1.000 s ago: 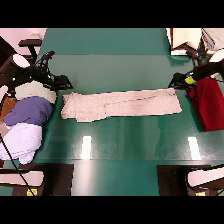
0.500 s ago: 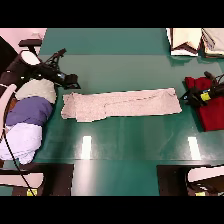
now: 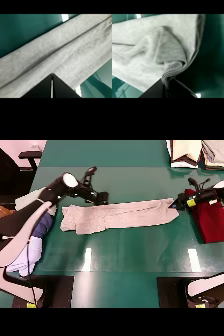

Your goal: Fold the shirts.

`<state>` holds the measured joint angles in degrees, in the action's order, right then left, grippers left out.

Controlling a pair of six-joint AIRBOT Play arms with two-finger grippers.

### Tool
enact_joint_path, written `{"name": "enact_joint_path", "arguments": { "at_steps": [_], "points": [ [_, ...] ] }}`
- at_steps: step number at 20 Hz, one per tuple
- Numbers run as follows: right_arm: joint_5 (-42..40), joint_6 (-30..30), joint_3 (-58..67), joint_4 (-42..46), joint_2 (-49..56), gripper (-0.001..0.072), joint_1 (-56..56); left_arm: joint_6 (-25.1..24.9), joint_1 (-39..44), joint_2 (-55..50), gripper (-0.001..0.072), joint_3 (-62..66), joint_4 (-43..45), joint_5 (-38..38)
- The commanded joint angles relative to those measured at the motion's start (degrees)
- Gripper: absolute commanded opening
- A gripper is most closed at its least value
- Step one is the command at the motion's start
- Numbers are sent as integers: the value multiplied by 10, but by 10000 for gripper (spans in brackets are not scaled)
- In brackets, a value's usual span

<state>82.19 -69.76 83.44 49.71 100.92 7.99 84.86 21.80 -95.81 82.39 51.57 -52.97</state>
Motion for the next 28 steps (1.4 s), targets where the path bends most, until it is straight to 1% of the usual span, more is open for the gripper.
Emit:
{"name": "enact_joint_path", "arguments": {
  "at_steps": [1,3,7,12,15,17,20,21,24,26,27,28],
  "points": [
    [25,-12,52,-7,-50,12,-32,7,43,-62,24,42,-11,12],
    [28,-36,83,-7,-96,12,-53,7,54,-95,24,71,-11,-5],
    [28,-62,158,-7,-161,12,-118,22,64,-131,24,95,-11,-10],
    [20,-78,244,-7,-171,12,-215,22,64,-136,23,95,-11,-15],
    [-3,-78,246,-7,-171,12,-276,21,64,-136,24,99,-12,-11],
    [-23,-78,244,-7,-169,13,-311,17,56,-131,23,120,-5,-32],
    [-60,-78,244,-9,-159,12,-363,17,11,-87,23,170,45,-85],
    [-68,-77,244,-28,-151,13,-381,17,-16,-60,24,186,74,-107],
    [-122,-17,245,-133,-103,13,-451,17,-112,33,24,234,154,-166],
    [-184,-3,248,-139,-59,15,-513,17,-173,96,24,248,190,-176],
    [-205,9,258,-138,-32,52,-541,17,-203,129,25,247,202,-174],
    [-215,26,278,-137,-2,227,-566,17,-231,156,25,247,207,-173]
  ]
}}
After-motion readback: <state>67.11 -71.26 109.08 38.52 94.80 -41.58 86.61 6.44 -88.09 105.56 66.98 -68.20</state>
